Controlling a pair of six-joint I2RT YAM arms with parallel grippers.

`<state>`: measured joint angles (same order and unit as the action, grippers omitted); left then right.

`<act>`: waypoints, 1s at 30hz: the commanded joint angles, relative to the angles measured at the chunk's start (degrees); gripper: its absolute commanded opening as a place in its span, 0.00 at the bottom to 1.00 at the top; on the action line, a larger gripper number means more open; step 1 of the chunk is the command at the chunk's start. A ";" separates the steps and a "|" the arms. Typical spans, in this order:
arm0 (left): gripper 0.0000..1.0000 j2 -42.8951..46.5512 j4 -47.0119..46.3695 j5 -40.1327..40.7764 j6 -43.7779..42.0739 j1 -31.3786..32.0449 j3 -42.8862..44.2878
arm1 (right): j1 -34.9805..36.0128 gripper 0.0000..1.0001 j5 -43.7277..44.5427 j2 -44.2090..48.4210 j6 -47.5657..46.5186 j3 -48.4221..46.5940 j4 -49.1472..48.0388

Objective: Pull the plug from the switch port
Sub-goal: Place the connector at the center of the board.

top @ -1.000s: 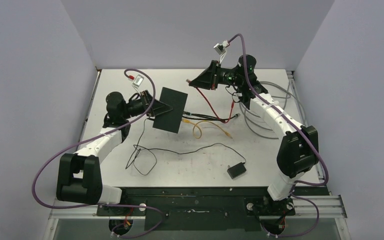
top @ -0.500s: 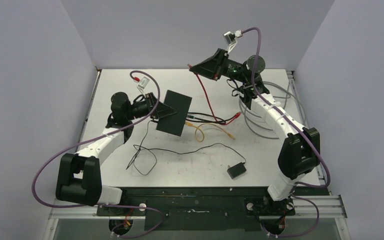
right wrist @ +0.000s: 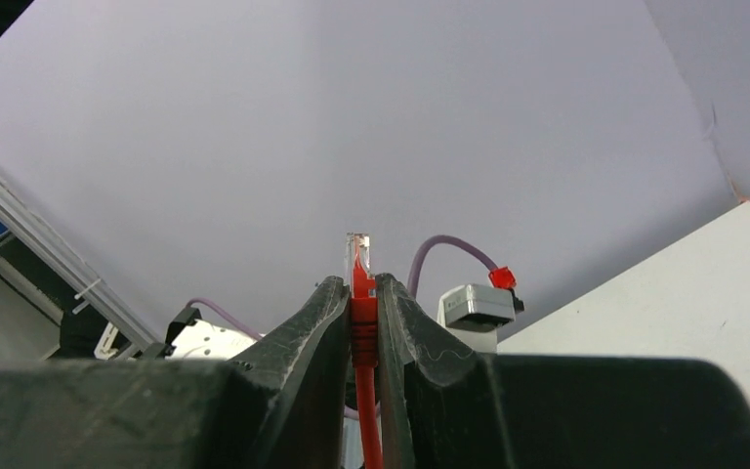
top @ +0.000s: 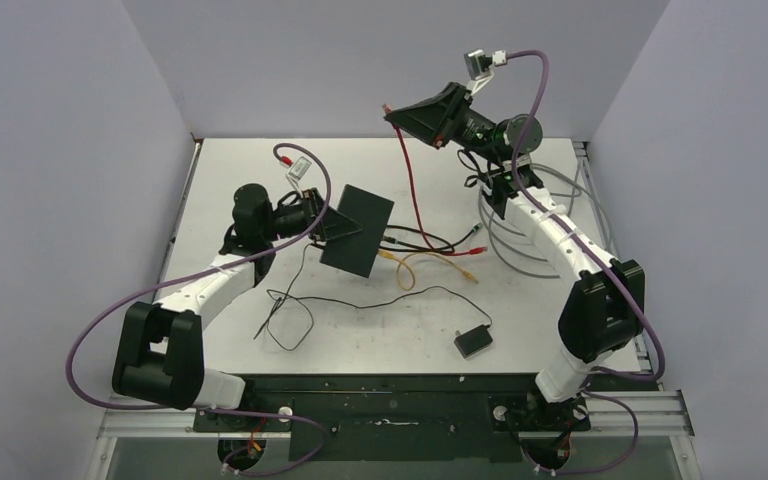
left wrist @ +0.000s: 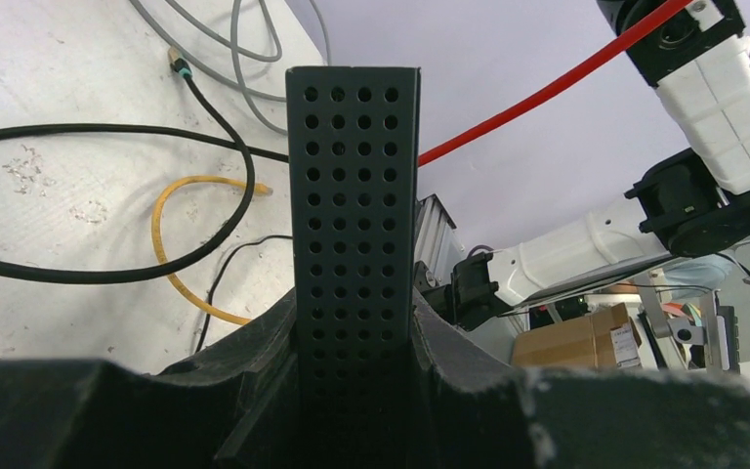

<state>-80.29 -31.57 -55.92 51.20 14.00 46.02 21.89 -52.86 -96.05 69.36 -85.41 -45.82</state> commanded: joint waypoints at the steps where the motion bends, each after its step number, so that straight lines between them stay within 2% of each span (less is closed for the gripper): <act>1: 0.00 0.58 -3.32 -0.42 -0.77 1.26 3.88 | 0.25 0.05 6.79 5.71 -1.25 -0.82 -4.33; 5: 0.00 1.08 -3.96 -0.87 -0.68 1.77 3.37 | 0.30 0.05 12.32 7.69 -6.72 1.69 -0.35; 20: 0.00 4.44 -5.43 -1.58 -0.49 1.91 1.76 | 0.02 0.05 27.82 8.62 -11.49 7.44 5.41; 24: 0.00 5.41 -5.79 -1.83 -0.74 1.91 1.71 | 0.06 0.05 30.66 7.99 -10.90 8.63 4.04; 30: 0.00 5.78 -5.87 -2.33 -1.36 2.25 1.87 | 0.18 0.05 34.16 5.06 -5.06 10.49 0.16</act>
<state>-77.67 -31.46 -56.49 50.13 15.73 46.02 21.87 -22.79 -89.89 60.99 -75.42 -40.29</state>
